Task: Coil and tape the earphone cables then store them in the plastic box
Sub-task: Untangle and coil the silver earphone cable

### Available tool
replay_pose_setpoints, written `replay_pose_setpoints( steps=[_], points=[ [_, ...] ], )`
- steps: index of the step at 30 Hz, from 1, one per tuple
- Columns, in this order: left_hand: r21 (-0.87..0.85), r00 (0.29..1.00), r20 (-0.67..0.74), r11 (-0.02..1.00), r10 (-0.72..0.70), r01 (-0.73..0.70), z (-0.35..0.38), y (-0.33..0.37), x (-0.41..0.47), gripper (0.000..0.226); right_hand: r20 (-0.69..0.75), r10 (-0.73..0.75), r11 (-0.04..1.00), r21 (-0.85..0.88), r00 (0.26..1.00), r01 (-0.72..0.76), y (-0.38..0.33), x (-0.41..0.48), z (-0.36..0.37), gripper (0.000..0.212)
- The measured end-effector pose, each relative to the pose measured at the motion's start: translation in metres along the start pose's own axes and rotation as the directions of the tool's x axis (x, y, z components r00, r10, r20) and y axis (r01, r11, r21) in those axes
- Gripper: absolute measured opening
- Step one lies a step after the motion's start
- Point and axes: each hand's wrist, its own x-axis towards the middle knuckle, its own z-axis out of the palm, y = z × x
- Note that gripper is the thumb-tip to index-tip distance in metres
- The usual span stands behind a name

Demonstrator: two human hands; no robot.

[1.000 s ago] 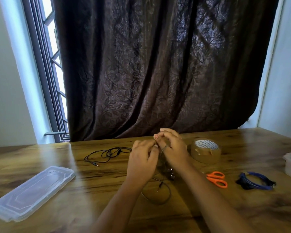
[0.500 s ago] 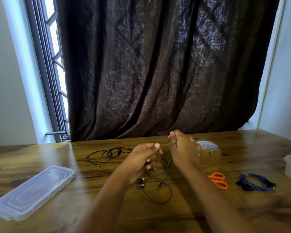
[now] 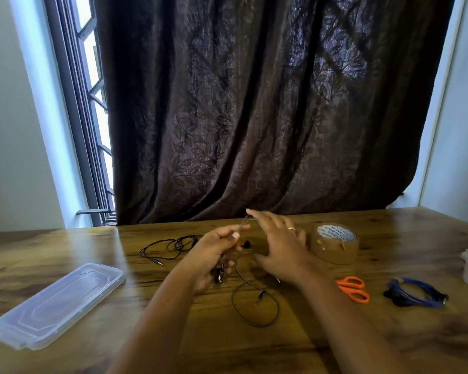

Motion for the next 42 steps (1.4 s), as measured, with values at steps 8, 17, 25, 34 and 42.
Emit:
replay_pose_setpoints(
  steps=[8,17,25,34,42],
  points=[
    [0.203,0.996,-0.082,0.979,0.029,-0.012,0.001,-0.003,0.005,0.023,-0.062,-0.104,0.95,0.29,0.993,0.118,-0.001,0.002,-0.002,0.085],
    [0.304,0.996,-0.06,0.952,0.061,-0.04,-0.003,-0.004,0.008,0.022,0.012,-0.188,0.956,-0.228,0.982,0.186,-0.011,0.002,-0.002,0.029],
    [0.16,0.897,-0.406,0.98,0.174,-0.118,-0.016,0.001,0.009,0.025,-0.053,-0.098,0.967,-0.242,0.994,0.082,0.0,0.001,-0.008,0.026],
    [-0.544,0.834,-0.552,0.763,-0.011,-0.35,-0.012,0.001,0.012,0.031,-0.034,0.008,0.988,-0.152,0.999,-0.013,0.012,0.002,-0.004,0.023],
    [-0.674,0.876,-0.481,0.622,0.041,-0.399,-0.019,0.011,0.009,0.033,-0.05,-0.089,0.985,-0.154,0.995,0.081,0.005,0.002,-0.004,0.021]
  ],
)
